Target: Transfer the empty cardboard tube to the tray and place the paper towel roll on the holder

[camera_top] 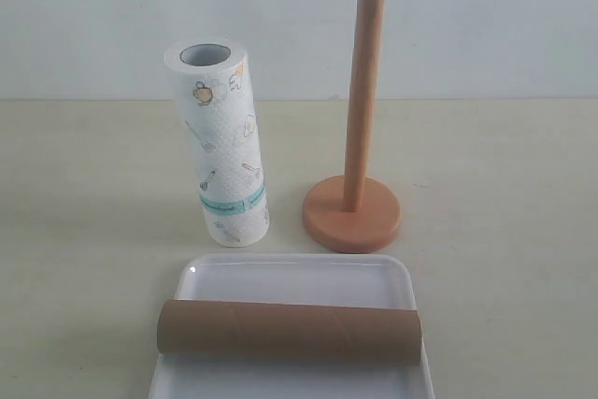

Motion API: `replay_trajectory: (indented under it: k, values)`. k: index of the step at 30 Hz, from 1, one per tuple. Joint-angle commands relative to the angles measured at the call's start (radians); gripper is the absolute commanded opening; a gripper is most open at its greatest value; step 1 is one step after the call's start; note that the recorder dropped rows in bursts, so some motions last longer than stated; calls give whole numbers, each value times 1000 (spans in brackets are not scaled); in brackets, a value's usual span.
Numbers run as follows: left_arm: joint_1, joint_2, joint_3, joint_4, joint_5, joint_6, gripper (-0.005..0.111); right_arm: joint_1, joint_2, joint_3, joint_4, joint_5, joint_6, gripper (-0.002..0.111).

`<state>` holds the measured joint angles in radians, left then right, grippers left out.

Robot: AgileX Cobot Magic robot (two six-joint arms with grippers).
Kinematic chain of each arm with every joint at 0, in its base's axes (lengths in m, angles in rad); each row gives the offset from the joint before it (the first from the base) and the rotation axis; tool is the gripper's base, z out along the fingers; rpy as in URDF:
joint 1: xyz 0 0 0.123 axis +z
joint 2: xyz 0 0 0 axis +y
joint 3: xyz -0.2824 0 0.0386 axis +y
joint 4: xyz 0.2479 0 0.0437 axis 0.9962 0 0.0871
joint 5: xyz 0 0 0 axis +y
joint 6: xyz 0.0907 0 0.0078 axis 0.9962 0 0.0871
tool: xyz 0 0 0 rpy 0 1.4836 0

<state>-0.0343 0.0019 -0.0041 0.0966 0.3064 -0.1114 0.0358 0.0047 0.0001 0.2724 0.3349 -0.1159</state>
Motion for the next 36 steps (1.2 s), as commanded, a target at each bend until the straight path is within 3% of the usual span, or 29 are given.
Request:
replay_trajectory:
  k: [1,36]
  values:
    - [3,-2,4,1,-1,2,4,-6,-5,0,-119,2,99,1]
    - [3,-2,4,1,-1,2,4,-6,-5,0,-153,-1,136,1]
